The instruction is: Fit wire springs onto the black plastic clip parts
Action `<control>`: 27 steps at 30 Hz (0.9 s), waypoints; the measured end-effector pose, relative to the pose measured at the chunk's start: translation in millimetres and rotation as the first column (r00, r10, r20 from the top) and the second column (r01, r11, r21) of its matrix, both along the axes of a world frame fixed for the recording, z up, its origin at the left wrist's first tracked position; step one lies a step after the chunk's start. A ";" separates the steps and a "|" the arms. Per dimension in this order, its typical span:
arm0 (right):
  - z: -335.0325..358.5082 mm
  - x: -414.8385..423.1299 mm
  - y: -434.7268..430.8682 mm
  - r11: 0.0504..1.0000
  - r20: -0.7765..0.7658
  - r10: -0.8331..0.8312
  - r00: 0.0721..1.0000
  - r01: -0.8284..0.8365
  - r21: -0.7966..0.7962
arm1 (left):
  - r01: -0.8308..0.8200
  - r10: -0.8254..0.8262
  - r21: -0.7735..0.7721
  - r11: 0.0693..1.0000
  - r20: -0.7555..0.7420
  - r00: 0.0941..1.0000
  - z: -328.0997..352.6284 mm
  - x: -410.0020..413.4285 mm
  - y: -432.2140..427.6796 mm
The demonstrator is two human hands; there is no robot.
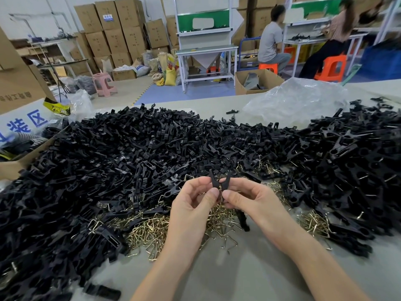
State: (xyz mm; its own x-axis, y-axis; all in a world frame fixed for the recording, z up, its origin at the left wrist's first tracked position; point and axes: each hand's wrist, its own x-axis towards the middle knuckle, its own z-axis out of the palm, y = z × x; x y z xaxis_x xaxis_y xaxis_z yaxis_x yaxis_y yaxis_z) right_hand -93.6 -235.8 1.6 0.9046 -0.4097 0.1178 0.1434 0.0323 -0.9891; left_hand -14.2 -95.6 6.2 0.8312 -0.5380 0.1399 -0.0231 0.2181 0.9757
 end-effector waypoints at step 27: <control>0.1 -0.4 -11.4 0.957 0.043 -0.288 0.957 0.285 0.060 | -0.541 -0.341 0.573 0.615 0.813 0.473 -8.9 0.4 12.4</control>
State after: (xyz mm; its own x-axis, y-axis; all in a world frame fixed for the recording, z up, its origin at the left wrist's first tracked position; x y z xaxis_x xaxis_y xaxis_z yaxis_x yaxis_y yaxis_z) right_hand -94.0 -247.2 1.6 0.7417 -0.6577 0.1315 0.2039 0.0343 -0.9784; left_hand -13.8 -83.2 -2.7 0.5869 -0.7138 0.3821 -0.8074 -0.5513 0.2103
